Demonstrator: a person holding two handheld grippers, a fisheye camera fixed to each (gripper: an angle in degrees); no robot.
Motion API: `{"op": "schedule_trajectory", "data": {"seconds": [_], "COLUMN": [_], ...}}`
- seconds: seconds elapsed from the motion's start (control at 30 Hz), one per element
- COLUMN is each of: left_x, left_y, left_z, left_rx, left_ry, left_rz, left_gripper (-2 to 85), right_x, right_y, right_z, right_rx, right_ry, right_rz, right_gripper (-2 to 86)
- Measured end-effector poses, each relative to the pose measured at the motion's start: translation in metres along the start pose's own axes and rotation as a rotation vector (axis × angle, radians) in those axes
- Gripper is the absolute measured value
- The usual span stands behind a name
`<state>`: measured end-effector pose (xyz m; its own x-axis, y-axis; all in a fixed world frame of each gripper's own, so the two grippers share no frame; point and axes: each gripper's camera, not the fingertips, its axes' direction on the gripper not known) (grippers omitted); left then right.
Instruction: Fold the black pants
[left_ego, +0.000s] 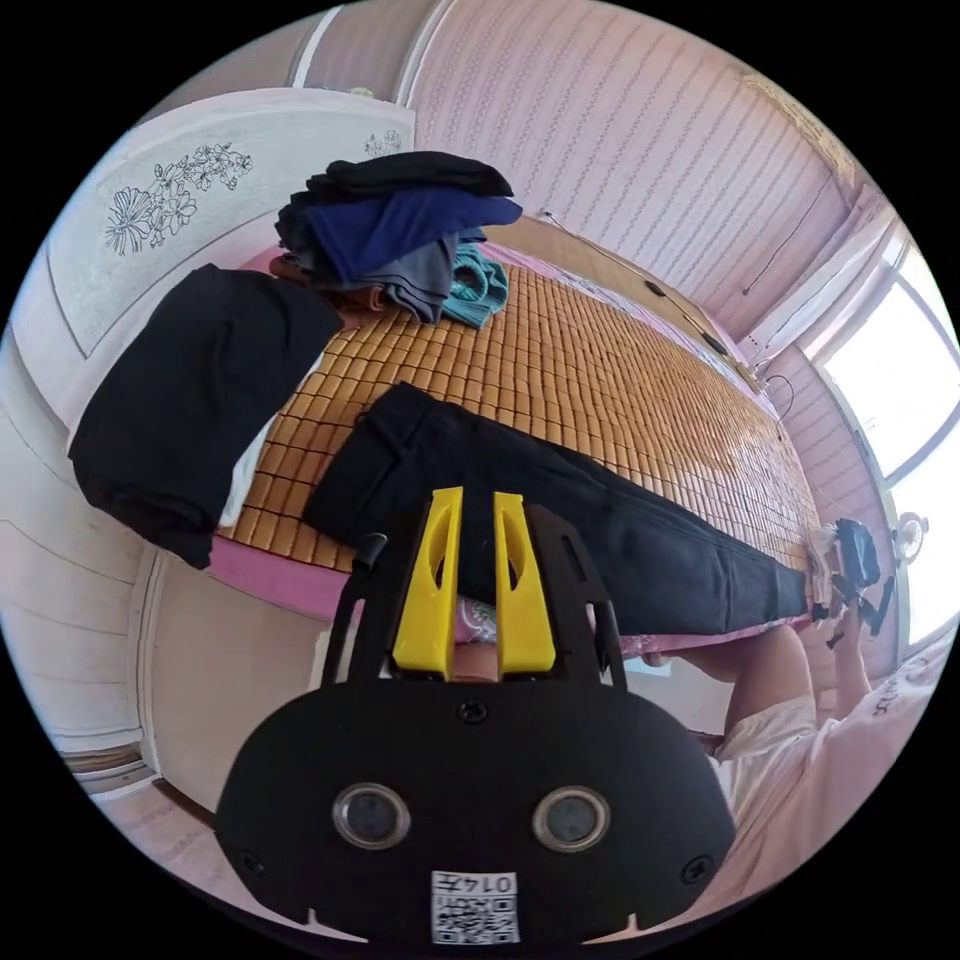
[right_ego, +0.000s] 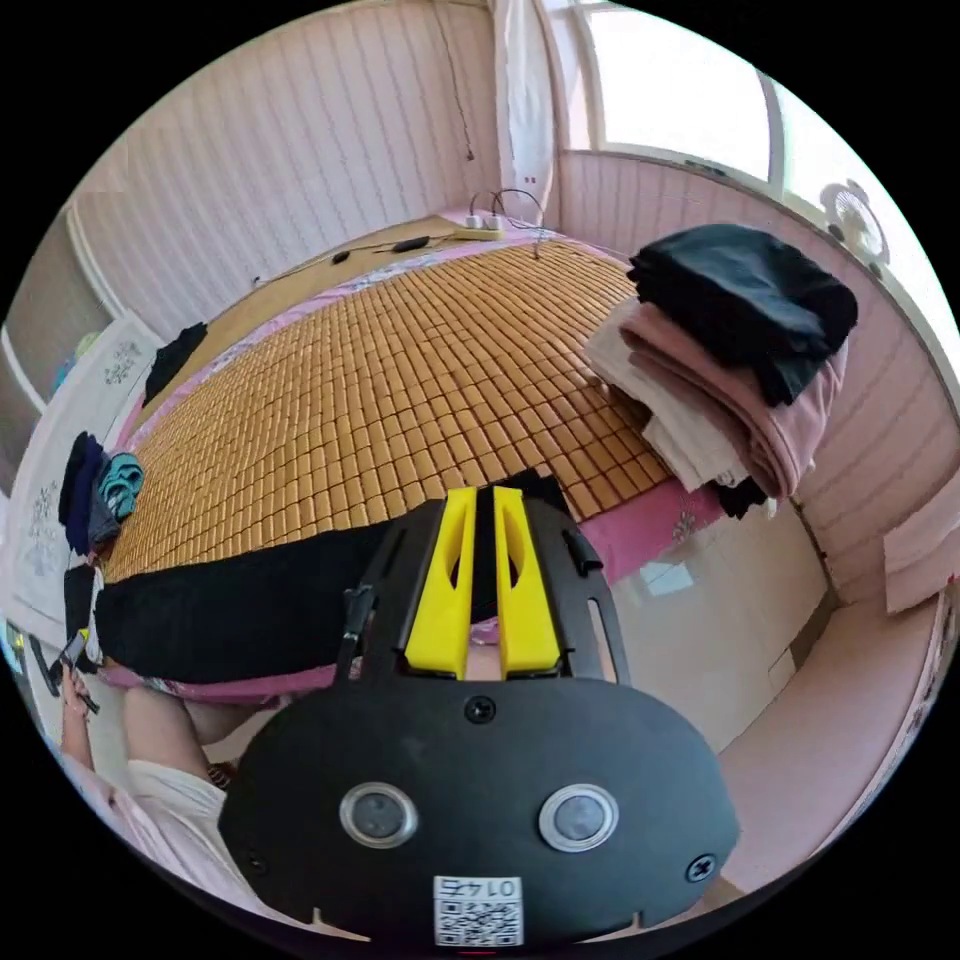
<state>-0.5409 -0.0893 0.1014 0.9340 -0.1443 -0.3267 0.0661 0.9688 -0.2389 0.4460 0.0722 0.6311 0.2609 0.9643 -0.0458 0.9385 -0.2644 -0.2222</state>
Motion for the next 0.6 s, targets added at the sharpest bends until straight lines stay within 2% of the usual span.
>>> {"op": "schedule_trajectory", "data": {"seconds": [0.13, 0.2, 0.3, 0.4, 0.47, 0.6], "left_x": [-0.02, -0.025, -0.032, -0.039, -0.042, -0.04], "left_y": [-0.025, -0.039, -0.061, -0.073, -0.071, -0.065], "left_z": [0.018, 0.027, 0.045, 0.078, 0.108, 0.111], "left_rx": [-0.048, -0.053, -0.051, -0.153, -0.285, -0.22], "left_ry": [-0.05, -0.09, -0.083, -0.069, -0.095, -0.026], "left_rz": [0.02, 0.038, 0.037, 0.019, 0.016, 0.05], "left_gripper": [8.5, 8.9, 10.8, 13.3, 12.2, 6.4], "right_x": [-0.128, -0.212, -0.291, -0.339, -0.355, -0.367], "right_y": [-0.04, -0.059, -0.078, -0.091, -0.096, -0.122], "right_z": [0.008, 0.025, 0.041, 0.066, 0.073, 0.05], "right_rx": [-0.008, -0.113, -0.23, -0.401, -0.466, -0.466], "right_ry": [-0.223, -0.397, -0.486, -0.418, -0.371, -0.368], "right_rz": [-0.403, -0.619, -0.797, -0.887, -0.921, -0.946], "right_gripper": [4.7, 7.5, 10.2, 9.8, 8.6, 3.5]}}
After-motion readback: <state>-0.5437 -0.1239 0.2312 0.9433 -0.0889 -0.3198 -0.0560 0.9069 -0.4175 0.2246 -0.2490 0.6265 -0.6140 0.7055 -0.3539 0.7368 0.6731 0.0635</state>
